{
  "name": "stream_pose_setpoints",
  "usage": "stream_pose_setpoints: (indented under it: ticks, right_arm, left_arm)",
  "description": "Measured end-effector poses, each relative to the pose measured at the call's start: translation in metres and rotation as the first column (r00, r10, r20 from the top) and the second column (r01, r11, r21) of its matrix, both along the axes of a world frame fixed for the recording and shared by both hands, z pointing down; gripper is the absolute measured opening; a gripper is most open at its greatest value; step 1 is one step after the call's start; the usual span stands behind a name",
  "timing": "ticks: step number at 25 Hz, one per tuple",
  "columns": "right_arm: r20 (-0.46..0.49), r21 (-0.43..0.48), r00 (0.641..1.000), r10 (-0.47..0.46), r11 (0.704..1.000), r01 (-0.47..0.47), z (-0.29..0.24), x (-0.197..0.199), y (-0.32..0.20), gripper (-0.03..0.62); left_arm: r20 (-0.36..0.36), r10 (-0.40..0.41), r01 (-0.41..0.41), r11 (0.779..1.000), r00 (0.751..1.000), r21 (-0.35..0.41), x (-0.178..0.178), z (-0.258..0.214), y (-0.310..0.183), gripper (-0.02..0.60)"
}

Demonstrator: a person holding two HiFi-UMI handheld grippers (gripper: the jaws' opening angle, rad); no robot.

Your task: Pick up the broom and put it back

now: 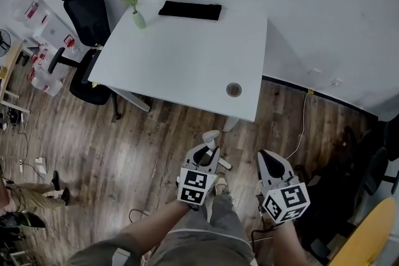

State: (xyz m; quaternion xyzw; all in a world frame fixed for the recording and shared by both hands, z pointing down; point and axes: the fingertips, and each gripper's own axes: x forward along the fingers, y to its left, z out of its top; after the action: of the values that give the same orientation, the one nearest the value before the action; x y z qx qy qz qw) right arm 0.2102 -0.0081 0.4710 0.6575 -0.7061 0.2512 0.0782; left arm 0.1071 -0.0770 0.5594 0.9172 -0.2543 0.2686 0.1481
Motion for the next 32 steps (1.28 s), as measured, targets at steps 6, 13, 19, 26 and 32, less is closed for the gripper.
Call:
stream_pose_setpoints:
  ticks: [6,13,19,26,32]
  right_arm:
    - [0.026,-0.057,1.000,0.014,0.998,-0.012,0.043,0.015,-0.003,0.031]
    - [0.017,-0.061,1.000,-0.012,0.998,0.013,0.100,0.026,-0.020,0.031]
    - [0.028,-0.052,0.999,0.019,0.998,-0.018,0.129,0.032,-0.028,0.032]
    - [0.021,-0.071,0.999,0.049,0.996,-0.047,0.149,0.043,-0.026,0.031]
    - [0.022,-0.080,0.997,0.067,0.995,-0.066,0.152,0.049,-0.020,0.032]
  left_arm:
    - [0.058,0.017,-0.016,0.999,0.998,-0.028,0.016,0.055,-0.011,0.094]
    - [0.078,0.014,-0.013,1.000,0.997,-0.022,0.030,0.115,-0.026,0.095]
    - [0.098,0.029,-0.027,0.999,0.995,-0.019,0.036,0.153,-0.032,0.095]
    - [0.060,0.071,-0.073,0.997,0.996,0.027,0.060,0.157,-0.046,0.096]
    - [0.075,0.093,-0.095,0.995,0.993,0.020,0.083,0.161,-0.058,0.097]
